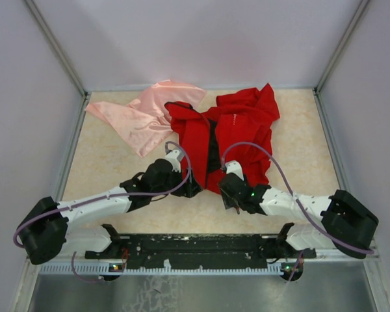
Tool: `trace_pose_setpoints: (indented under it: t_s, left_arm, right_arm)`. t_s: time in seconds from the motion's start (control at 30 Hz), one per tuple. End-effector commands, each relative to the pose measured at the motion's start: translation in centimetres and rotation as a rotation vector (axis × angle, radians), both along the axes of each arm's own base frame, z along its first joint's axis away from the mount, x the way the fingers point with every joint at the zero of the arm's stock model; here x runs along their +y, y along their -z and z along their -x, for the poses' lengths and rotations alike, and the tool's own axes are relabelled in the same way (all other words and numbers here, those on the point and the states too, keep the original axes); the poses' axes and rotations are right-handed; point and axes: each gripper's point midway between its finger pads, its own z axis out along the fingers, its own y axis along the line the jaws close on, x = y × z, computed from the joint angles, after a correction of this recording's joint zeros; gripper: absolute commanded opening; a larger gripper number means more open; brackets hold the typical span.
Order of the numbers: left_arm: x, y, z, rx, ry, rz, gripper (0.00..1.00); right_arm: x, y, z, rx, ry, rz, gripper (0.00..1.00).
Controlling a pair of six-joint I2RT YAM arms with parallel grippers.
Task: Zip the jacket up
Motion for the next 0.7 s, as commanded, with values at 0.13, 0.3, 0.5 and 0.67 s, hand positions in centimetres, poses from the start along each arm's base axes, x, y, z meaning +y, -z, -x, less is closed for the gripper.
trace_pose_setpoints:
  t_s: [0.13,0.3,0.5,0.67]
  left_arm:
    - [-0.6,-0.7,0.1,-0.021,0.018,0.027,0.81]
    - [-0.7,-1.0,0.1,-0.027,0.022,0.037,0.81]
    - [-0.8,-1.2,0.2,-0.032,0.027,0.046,0.81]
    - [-0.8,-1.2,0.2,-0.032,0.028,0.048,0.8]
  right_arm:
    - [1.2,-2.9,-1.1,-0.063,0.029,-0.07,0.49]
    - [2.3,-3.8,-0.7,-0.07,-0.009,-0.155,0.42]
    - [1.4,-3.6,-0.9,-0.079,0.023,-0.154,0.29]
    - [0.0,-3.1,-1.2,-0.085,0.08,-0.092,0.24]
